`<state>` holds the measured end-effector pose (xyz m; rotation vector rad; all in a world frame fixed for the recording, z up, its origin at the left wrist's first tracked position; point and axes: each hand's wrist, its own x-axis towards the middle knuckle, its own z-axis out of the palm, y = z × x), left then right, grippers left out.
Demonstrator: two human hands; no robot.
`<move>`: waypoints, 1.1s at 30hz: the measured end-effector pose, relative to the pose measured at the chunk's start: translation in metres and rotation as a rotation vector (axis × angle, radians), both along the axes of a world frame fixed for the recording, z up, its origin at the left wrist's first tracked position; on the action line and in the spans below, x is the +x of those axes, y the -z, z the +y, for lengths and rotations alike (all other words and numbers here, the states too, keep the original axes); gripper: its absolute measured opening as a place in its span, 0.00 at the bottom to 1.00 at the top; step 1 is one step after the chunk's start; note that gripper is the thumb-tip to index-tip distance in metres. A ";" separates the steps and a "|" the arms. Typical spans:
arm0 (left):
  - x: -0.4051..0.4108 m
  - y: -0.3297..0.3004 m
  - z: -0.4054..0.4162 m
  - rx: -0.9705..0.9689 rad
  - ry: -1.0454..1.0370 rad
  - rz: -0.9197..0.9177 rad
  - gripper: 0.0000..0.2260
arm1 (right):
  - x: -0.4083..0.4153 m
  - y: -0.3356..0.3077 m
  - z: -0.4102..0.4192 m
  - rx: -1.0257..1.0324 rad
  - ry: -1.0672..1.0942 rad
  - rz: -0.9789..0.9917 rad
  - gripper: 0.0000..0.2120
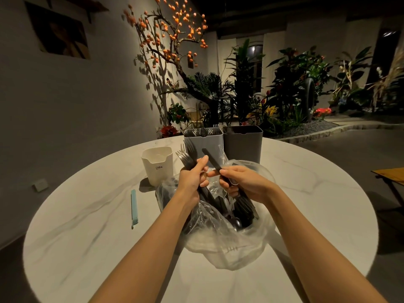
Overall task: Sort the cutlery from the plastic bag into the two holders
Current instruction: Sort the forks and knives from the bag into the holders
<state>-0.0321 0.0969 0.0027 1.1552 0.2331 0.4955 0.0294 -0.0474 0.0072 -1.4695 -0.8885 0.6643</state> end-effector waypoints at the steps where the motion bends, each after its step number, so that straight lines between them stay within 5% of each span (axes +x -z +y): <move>1: 0.000 0.000 0.000 0.008 -0.004 0.000 0.09 | 0.001 0.001 0.000 0.000 -0.003 0.002 0.17; 6: 0.001 0.000 0.000 0.052 0.000 0.065 0.09 | 0.003 0.001 -0.002 -0.015 -0.032 -0.020 0.17; 16: 0.005 0.000 0.014 -0.237 -0.261 -0.080 0.13 | 0.003 -0.001 -0.005 0.055 0.106 0.030 0.13; 22: 0.008 0.000 0.014 -0.271 -0.221 -0.089 0.12 | 0.007 -0.007 0.009 0.286 0.431 0.022 0.09; 33: 0.017 -0.007 0.011 -0.311 -0.154 -0.059 0.08 | 0.005 -0.014 0.021 0.198 0.461 0.009 0.09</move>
